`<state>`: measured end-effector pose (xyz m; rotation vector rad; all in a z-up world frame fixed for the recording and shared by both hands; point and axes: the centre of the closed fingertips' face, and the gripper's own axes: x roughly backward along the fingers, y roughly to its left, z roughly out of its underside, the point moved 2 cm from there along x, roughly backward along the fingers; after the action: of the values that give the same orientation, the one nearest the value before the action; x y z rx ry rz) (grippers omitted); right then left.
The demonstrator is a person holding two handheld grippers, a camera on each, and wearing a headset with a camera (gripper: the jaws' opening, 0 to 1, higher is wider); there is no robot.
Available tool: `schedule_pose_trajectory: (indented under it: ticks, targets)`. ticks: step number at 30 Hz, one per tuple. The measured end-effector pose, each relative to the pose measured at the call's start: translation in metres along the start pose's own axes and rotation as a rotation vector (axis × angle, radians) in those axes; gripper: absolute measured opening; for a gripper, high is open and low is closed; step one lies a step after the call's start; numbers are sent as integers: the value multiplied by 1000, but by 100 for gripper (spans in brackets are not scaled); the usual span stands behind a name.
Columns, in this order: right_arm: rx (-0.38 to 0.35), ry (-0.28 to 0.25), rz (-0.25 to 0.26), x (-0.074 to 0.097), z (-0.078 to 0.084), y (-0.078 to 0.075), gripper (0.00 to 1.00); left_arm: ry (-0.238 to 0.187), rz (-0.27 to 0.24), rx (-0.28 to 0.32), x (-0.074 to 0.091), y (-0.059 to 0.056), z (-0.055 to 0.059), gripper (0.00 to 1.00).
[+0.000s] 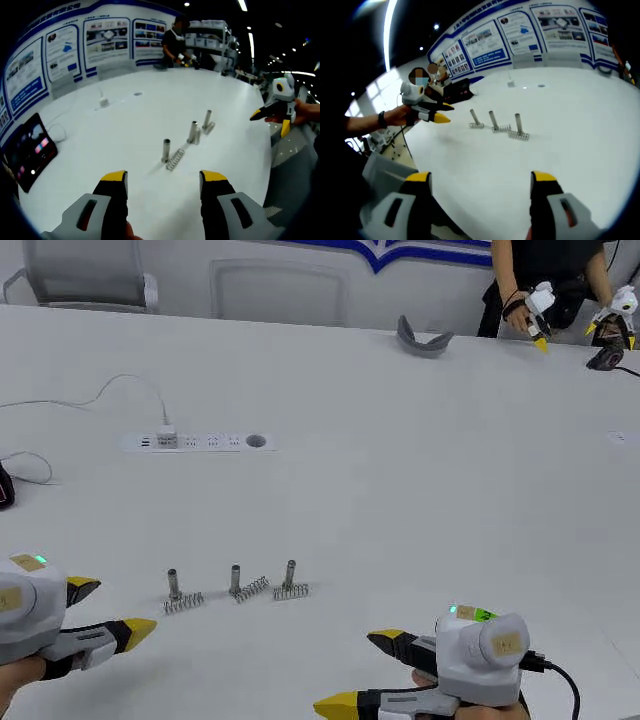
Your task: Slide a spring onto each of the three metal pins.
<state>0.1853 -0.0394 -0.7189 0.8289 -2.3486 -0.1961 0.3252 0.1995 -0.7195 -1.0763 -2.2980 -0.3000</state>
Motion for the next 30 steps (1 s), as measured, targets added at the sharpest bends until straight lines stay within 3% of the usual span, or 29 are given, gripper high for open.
schedule_pose_trajectory:
  ticks: [14, 23, 30]
  targets:
    - [9, 7, 3, 4, -1, -2, 82, 10, 36, 15, -5, -16, 7, 69]
    - [8, -10, 17, 13, -6, -9, 82, 13, 59, -5, -19, -27, 0, 65]
    - [1, -7, 18, 15, -3, -10, 82, 27, 73, -14, -34, -30, 2, 57]
